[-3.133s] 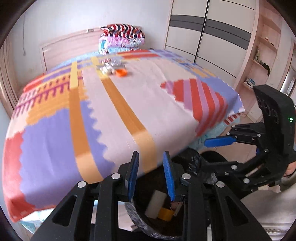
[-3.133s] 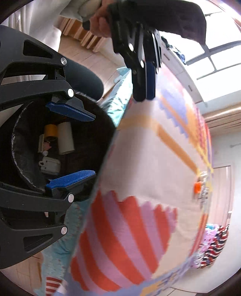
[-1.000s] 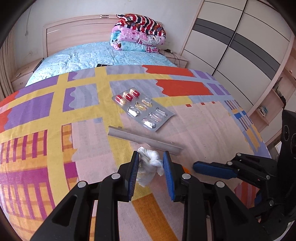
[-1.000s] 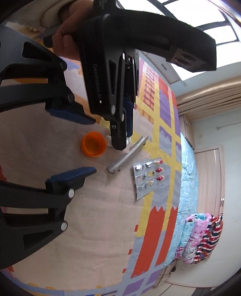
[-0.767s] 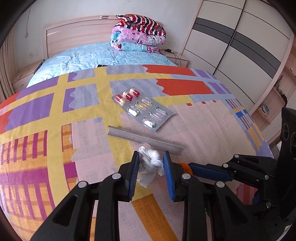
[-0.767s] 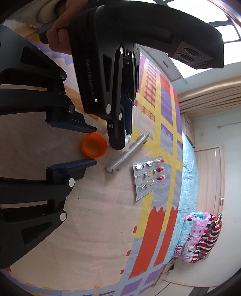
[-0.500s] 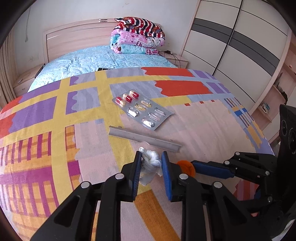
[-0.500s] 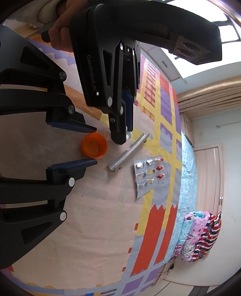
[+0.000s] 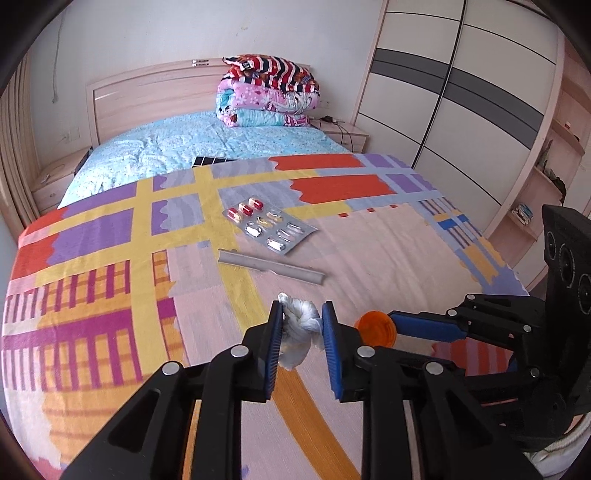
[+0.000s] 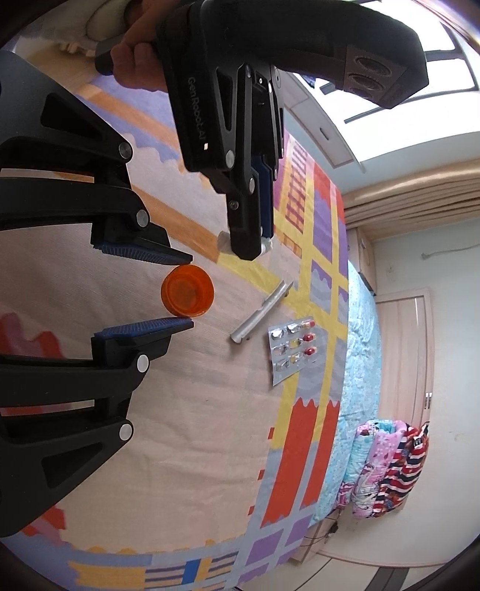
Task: Collect trash
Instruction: 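Carry the tissue and orange cap down over the trash bin, then open the left tool to drop the tissue while the right tool drops the orange cap, then move both tools back over the bed toward the grey strip and blister pack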
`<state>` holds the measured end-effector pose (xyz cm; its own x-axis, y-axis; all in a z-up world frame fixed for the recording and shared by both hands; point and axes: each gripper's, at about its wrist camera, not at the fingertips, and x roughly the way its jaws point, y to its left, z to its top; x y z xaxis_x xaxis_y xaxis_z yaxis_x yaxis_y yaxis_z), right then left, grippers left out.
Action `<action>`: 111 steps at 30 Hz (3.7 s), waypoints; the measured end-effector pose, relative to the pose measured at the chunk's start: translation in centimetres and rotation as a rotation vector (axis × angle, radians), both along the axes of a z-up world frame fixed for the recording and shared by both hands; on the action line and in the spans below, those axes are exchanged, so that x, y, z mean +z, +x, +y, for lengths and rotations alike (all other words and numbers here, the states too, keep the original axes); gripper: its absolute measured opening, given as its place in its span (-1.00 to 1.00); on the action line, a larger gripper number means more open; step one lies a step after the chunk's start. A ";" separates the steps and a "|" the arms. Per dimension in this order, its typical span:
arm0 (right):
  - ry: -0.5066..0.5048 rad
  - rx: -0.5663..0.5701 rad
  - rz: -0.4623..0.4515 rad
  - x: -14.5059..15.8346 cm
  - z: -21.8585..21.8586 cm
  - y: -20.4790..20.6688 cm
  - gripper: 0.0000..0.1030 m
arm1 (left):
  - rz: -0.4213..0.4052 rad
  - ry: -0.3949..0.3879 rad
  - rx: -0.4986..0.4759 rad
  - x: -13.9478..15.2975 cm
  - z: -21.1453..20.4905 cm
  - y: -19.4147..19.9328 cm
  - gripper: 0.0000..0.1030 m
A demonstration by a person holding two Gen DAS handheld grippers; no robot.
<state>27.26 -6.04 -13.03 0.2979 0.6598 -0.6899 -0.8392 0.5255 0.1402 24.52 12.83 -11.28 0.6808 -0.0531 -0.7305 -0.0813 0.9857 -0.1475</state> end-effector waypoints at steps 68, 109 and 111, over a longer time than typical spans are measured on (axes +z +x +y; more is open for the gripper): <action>-0.271 0.059 0.245 -16.6 -12.6 -14.9 -0.43 | 0.375 -0.196 -0.099 -18.3 -13.9 -19.6 -0.59; -0.178 0.049 0.179 -12.2 -12.8 -14.3 -0.13 | 0.238 -0.142 -0.118 -12.2 -14.5 -20.1 -0.13; -0.164 0.044 0.161 -11.1 -13.0 -14.1 -0.13 | 0.214 -0.131 -0.116 -10.8 -14.5 -20.2 -0.13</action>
